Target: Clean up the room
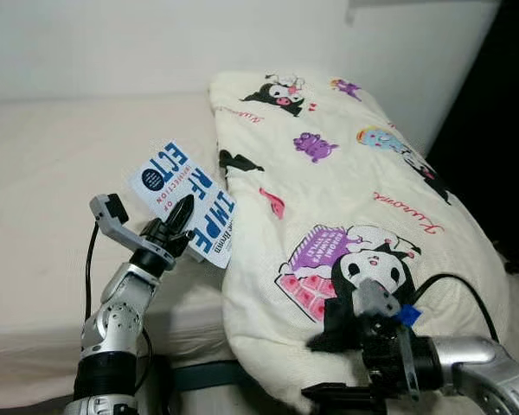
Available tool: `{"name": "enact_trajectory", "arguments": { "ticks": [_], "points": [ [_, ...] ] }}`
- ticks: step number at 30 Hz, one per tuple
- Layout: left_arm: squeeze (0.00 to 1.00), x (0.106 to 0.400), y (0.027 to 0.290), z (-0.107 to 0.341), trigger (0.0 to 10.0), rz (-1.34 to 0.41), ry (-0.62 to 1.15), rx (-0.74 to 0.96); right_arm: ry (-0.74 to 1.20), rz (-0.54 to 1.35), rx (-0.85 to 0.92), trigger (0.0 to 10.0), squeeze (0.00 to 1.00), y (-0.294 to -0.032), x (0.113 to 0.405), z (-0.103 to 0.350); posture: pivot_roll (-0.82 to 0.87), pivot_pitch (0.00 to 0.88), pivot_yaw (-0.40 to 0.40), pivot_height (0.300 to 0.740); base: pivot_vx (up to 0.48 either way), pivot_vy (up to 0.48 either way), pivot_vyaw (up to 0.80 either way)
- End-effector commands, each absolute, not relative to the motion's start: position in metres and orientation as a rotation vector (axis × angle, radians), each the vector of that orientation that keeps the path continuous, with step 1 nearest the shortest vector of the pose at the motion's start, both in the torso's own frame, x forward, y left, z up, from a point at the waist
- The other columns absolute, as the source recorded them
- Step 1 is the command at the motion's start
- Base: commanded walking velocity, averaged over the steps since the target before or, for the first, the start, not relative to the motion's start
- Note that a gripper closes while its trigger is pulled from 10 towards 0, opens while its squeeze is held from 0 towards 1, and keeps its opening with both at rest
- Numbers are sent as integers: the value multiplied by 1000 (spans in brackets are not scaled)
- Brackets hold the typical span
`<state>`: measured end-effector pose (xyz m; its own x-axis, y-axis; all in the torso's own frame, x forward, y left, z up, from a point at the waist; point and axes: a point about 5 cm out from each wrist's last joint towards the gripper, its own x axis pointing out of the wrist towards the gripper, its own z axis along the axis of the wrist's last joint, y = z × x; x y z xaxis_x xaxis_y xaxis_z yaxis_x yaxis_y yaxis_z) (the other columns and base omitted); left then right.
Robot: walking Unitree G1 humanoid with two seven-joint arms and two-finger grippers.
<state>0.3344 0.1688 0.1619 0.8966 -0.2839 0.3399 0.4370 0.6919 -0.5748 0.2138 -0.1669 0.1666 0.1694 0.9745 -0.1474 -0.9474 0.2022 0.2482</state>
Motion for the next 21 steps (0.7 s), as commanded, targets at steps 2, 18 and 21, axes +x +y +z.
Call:
{"name": "enact_trajectory", "arguments": {
  "ticks": [2,18,21],
  "points": [
    [0,342,180,187,10000,-341,-318,-561,149,1385,185,10000,1000,-167,216,192,61,70,1,470,0,0,0],
    [0,348,215,230,10000,90,-405,61,77,463,-22,10000,553,-194,313,181,72,81,1,470,0,0,0],
    [0,347,216,223,10000,104,-384,81,106,400,-38,10000,435,-200,317,175,76,85,-2,470,0,0,0]
  ]
}}
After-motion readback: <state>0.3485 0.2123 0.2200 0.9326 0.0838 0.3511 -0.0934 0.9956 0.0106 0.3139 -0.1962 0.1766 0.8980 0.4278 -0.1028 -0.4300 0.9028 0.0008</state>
